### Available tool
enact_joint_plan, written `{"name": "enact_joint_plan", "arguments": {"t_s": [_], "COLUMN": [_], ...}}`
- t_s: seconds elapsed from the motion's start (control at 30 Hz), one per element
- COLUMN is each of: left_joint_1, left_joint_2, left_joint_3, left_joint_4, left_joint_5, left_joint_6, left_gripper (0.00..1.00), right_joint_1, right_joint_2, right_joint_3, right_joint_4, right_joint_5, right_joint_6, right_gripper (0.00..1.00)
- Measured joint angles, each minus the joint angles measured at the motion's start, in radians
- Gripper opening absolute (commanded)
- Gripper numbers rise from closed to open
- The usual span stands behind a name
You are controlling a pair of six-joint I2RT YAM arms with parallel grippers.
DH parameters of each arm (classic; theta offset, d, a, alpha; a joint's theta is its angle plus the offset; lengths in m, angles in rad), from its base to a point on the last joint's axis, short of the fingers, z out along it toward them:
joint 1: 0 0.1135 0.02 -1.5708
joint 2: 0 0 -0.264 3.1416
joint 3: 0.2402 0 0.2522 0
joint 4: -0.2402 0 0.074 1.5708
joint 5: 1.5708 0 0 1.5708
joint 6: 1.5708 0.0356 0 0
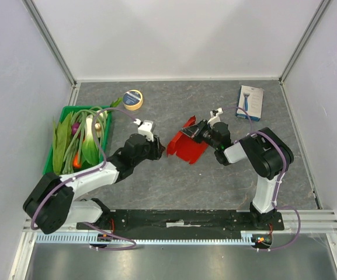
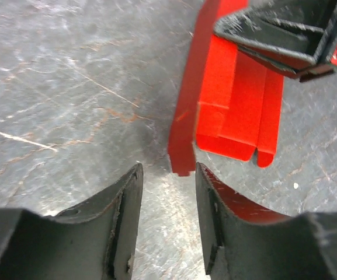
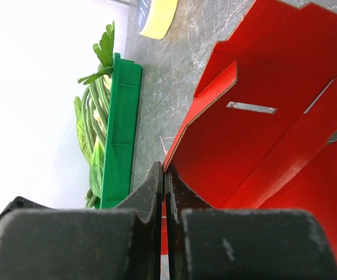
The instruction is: Fold the paper box
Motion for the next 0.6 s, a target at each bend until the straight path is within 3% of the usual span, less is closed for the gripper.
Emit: {"name": "enact_joint_plan", "arguments": {"t_s": [0.03, 0.1, 0.2, 0.23, 0.33, 0.47, 0.6], "left_joint_1": [0.014, 0.047, 0.072, 0.072, 0.071, 0.071, 0.059], "left_joint_2": [-0.022, -0.037, -0.020, -0.012, -0.018, -0.030, 0.002], "left_joint_3": [-0.010, -0.015, -0.015, -0.018, -0.073, -0.176, -0.183], "left_joint_4": [0.000, -0.005, -0.031, -0.029, 0.035, 0.124, 0.195], "left_joint_5": [-0.001, -0.002, 0.002, 0.012, 0.059, 0.115, 0.151], "left_joint_6": [-0.008, -0.031, -0.048, -0.055, -0.087, -0.125, -0.125], "left_gripper": [0.36, 0.31, 0.37, 0.46, 0.57, 0.60, 0.60], "right_joint_1": [0.000, 0.000, 0.000, 0.000, 0.000, 0.000, 0.004], "right_joint_2": [0.000, 0.000, 0.000, 0.000, 0.000, -0.003, -0.019], "right_joint_3": [-0.001, -0.001, -0.001, -0.001, -0.004, -0.024, -0.037], "right_joint_4": [0.002, 0.003, 0.003, 0.003, 0.003, 0.015, 0.006], "right_joint_5": [0.000, 0.000, 0.000, 0.000, 0.005, 0.029, 0.054], "right_joint_6": [0.000, 0.000, 0.000, 0.001, 0.016, 0.060, 0.089], "right_gripper": [0.02, 0.02, 0.02, 0.02, 0.03, 0.04, 0.04]}}
